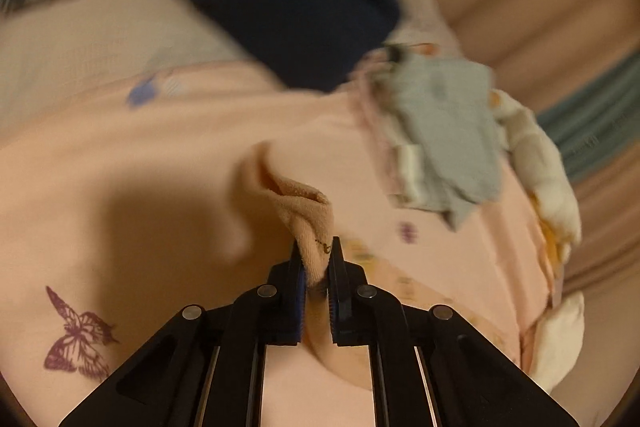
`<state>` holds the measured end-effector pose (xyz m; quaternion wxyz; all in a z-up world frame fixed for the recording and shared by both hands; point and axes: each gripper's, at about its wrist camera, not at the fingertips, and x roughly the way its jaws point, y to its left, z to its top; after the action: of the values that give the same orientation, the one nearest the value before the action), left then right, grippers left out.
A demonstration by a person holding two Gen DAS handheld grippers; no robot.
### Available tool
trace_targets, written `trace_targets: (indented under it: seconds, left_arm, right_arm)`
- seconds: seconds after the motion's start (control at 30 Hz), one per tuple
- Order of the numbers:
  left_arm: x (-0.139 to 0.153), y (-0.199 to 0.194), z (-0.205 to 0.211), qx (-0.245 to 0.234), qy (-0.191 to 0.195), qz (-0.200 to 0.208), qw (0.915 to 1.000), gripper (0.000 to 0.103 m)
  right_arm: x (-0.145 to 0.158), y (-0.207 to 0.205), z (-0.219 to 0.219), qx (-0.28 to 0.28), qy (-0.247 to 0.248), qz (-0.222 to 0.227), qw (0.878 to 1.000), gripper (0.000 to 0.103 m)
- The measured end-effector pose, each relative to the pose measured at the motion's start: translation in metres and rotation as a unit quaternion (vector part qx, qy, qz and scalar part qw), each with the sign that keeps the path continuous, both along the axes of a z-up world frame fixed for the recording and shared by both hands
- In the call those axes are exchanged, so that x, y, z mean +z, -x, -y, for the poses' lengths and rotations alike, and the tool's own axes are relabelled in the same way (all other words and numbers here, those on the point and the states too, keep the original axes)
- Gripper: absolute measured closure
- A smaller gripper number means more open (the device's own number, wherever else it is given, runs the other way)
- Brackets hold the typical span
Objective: Fold small clothes
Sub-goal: 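Grasp the other sleeve with the left tool, lay it across the body, release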
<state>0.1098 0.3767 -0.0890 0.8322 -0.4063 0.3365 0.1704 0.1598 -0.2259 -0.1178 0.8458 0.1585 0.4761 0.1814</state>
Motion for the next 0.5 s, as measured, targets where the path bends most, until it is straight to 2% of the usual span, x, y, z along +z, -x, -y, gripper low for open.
trace_targets:
  seconds: [0.1, 0.2, 0.27, 0.37, 0.5]
  left_arm:
    - [0.047, -0.01, 0.037, -0.048, -0.054, 0.025, 0.9971, 0.096]
    - [0.088, -0.025, 0.086, -0.104, -0.098, 0.052, 0.9885, 0.096]
    - [0.107, -0.037, 0.119, -0.138, -0.113, 0.064, 0.9819, 0.096]
    - [0.128, -0.061, 0.18, -0.191, -0.126, 0.073, 0.9708, 0.096]
    - [0.134, -0.081, 0.257, -0.254, -0.138, 0.079, 0.9539, 0.096]
  right_arm:
    - [0.001, 0.002, 0.003, 0.0, -0.01, 0.003, 1.0, 0.058]
    - [0.001, 0.005, 0.008, -0.001, -0.021, 0.006, 1.0, 0.058]
    - [0.0, 0.006, 0.015, -0.004, -0.028, 0.006, 1.0, 0.058]
    - [-0.002, 0.01, 0.028, -0.014, -0.038, 0.008, 0.999, 0.057]
    - [-0.003, 0.015, 0.048, -0.03, -0.05, 0.01, 0.998, 0.057]
